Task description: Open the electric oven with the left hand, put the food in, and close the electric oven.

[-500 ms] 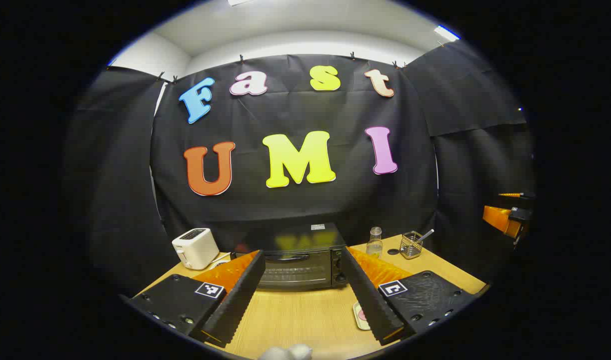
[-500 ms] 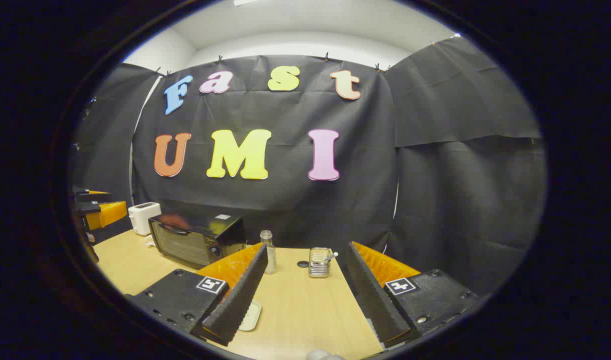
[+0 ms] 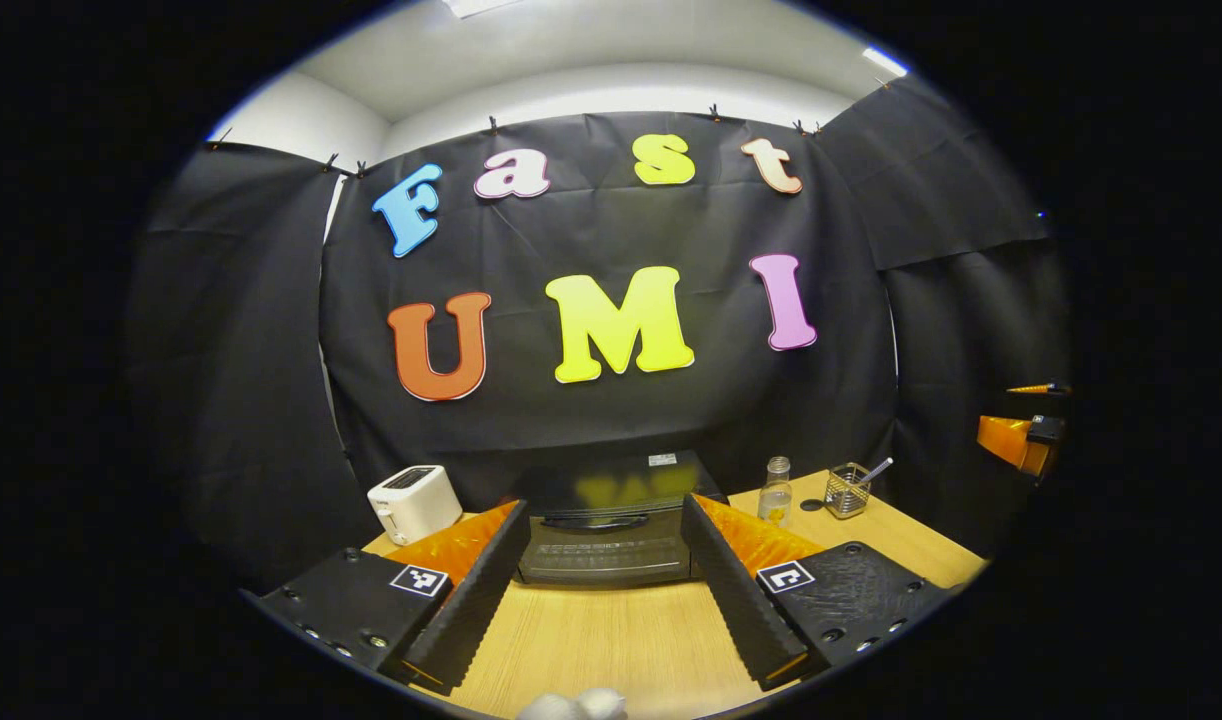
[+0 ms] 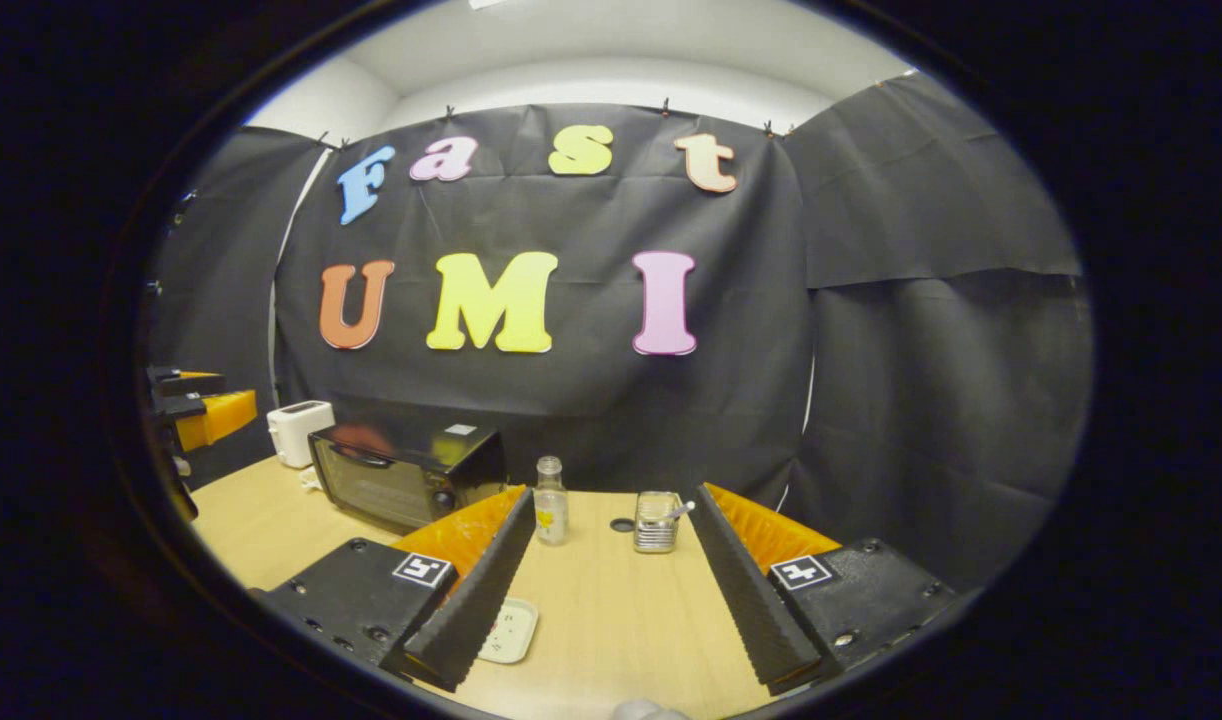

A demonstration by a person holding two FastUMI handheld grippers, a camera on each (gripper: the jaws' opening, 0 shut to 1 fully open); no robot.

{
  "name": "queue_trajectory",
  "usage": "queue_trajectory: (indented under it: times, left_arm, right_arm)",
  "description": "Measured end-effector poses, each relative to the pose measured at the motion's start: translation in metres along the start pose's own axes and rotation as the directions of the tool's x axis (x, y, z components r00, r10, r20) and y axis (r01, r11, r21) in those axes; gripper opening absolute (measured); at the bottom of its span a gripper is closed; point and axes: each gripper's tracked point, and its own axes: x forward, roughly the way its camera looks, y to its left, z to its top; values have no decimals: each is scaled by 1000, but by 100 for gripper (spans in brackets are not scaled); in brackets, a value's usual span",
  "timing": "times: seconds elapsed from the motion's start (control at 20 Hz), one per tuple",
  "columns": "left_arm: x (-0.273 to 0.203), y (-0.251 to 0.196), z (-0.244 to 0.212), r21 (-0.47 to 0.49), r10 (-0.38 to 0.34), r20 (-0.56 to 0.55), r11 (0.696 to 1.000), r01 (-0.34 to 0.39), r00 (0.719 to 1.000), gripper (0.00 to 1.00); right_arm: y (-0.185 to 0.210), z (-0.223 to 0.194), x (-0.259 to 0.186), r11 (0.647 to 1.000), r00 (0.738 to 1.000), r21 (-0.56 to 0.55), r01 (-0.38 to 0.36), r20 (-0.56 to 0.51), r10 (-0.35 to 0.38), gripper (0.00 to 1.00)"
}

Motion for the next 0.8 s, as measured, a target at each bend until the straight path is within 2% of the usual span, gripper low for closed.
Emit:
queue_trajectory:
  times: [0.8]
  left_arm:
    - [52, 14, -5, -11, -2, -5, 1000, 2, 1000, 96]
  right_arm:
    - [8, 7, 10, 1000, 1000, -14, 6, -14, -6, 100]
